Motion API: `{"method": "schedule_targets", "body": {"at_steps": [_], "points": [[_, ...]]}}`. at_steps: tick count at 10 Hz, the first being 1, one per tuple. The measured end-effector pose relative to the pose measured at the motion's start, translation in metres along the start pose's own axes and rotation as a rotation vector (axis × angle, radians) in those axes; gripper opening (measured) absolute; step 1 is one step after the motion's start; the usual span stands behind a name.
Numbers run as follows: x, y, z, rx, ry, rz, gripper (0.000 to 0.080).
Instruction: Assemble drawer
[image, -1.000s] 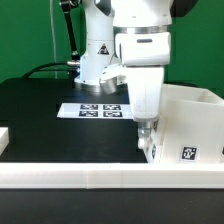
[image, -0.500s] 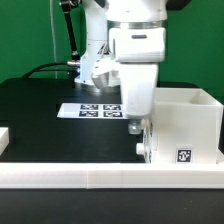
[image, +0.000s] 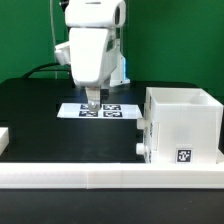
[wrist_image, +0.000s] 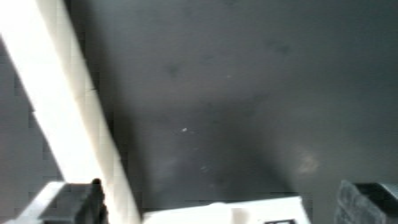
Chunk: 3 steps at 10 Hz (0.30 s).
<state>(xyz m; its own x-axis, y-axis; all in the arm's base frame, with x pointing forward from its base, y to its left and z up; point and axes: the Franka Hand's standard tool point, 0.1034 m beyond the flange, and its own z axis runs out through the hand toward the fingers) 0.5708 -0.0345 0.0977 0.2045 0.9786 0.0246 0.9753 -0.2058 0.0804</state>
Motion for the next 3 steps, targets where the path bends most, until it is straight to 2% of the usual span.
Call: {"method": "schedule_targets", "body": {"at_steps": [1, 3], "points": [[-0.0009, -0.0022, 0.0024, 0.016, -0.003, -0.004, 0.0649], [-0.0008, -0.0011, 0.0028, 0.015, -0.003, -0.003, 0.0649]]}}
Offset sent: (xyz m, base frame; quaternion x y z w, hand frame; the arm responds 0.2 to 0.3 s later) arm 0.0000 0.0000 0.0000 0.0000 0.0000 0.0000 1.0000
